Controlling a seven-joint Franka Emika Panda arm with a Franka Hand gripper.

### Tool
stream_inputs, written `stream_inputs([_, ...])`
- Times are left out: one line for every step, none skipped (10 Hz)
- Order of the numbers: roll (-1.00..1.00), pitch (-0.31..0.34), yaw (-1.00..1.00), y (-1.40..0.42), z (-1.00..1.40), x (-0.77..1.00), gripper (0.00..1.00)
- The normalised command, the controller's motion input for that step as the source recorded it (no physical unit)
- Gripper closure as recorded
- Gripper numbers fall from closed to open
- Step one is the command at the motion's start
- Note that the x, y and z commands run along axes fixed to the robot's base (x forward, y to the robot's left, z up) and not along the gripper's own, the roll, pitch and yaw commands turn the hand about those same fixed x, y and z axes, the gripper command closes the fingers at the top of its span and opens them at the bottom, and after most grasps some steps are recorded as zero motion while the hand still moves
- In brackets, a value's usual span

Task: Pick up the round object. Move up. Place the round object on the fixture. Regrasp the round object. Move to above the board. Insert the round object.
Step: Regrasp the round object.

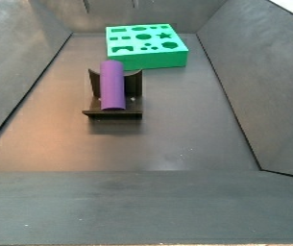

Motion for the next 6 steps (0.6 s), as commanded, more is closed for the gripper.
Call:
stream_inputs([1.0, -0.004, 0.02, -0.02, 0.02, -0.05, 0.0])
stream_inputs([1.0, -0.009, 0.02, -0.02, 0.01, -0.04, 0.0])
stream_inputs([1.0, -0.017, 0.02, -0.02, 0.0, -0.04, 0.0])
stream_inputs([1.0, -0.024, 0.02, -0.02, 0.01, -0.03, 0.0])
stream_inputs([1.0, -0.026, 0.02, -0.02, 0.01, -0.03, 0.0])
stream_inputs([1.0, -0.026, 0.02, -0.02, 0.01, -0.03, 0.0])
